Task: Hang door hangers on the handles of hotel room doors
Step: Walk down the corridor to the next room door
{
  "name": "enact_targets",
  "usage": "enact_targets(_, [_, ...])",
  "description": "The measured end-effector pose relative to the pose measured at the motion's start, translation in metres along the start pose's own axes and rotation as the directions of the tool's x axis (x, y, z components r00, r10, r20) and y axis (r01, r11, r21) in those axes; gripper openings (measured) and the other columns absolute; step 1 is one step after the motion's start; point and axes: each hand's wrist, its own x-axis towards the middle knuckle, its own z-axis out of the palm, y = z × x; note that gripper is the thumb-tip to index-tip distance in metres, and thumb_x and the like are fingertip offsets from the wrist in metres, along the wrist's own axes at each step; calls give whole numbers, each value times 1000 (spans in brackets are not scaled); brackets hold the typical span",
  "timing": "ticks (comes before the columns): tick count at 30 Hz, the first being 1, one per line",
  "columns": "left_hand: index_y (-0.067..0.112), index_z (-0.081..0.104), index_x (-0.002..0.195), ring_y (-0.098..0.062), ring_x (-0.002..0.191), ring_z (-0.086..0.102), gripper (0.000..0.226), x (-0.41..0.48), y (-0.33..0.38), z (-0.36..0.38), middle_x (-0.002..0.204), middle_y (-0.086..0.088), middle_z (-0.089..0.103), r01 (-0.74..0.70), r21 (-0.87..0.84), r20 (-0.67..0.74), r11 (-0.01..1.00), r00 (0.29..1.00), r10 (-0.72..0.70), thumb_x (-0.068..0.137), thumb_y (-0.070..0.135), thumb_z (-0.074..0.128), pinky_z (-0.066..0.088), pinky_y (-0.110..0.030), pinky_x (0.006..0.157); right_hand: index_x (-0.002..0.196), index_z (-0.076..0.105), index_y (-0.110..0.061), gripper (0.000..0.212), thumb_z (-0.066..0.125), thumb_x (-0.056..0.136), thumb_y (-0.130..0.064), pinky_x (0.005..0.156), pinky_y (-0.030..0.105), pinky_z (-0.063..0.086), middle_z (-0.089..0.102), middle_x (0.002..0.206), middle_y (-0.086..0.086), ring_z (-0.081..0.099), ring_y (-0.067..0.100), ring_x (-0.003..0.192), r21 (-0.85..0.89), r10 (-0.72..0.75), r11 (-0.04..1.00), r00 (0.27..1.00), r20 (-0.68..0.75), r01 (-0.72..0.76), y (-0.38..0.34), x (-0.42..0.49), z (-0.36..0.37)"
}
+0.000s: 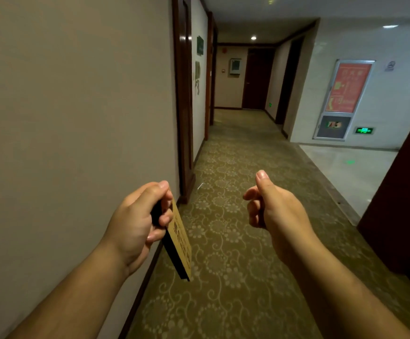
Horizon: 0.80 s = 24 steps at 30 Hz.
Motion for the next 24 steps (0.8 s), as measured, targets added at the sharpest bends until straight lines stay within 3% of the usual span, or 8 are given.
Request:
enact_targets(12, [15,60,70,-12,52,37,26,180,-26,-49,70,-3,45,16,14,-48,1000,999,-15,85,36,64,17,-18,35,87,69,-3,57,43,97,-53,60,30,47,52,53,-6,50,7,51,-25,-44,999,998,54,46,14,187,73])
enact_targets(15, [14,64,74,-11,51,37,25,247,-26,-69,71,-3,49,52,-2,-25,999,998,-52,81,37,67,20,-16,33,85,69,-7,57,42,97,-55,63,31,47,52,54,-6,51,8,54,-47,-50,998,998,27,51,14,246,99])
enact_targets(20, [10,71,97,-12,52,38,30,360,-34,-82,75,-6,56,74,26,34,997,997,-75,85,36,64,19,-18,33,83,70,-7,56,42,97,-53,59,27,48,52,53,-7,51,5,51,-55,-36,998,999,-37,34,20,334,128])
enact_targets(24, [13,69,89,-12,55,39,23,433,-49,-78,69,-2,46,102,-12,69,995,993,-101,87,34,61,18,-21,38,82,69,-5,56,43,98,-52,61,31,46,49,52,-7,47,7,48,-54,-11,999,995,-101,6,31,396,130])
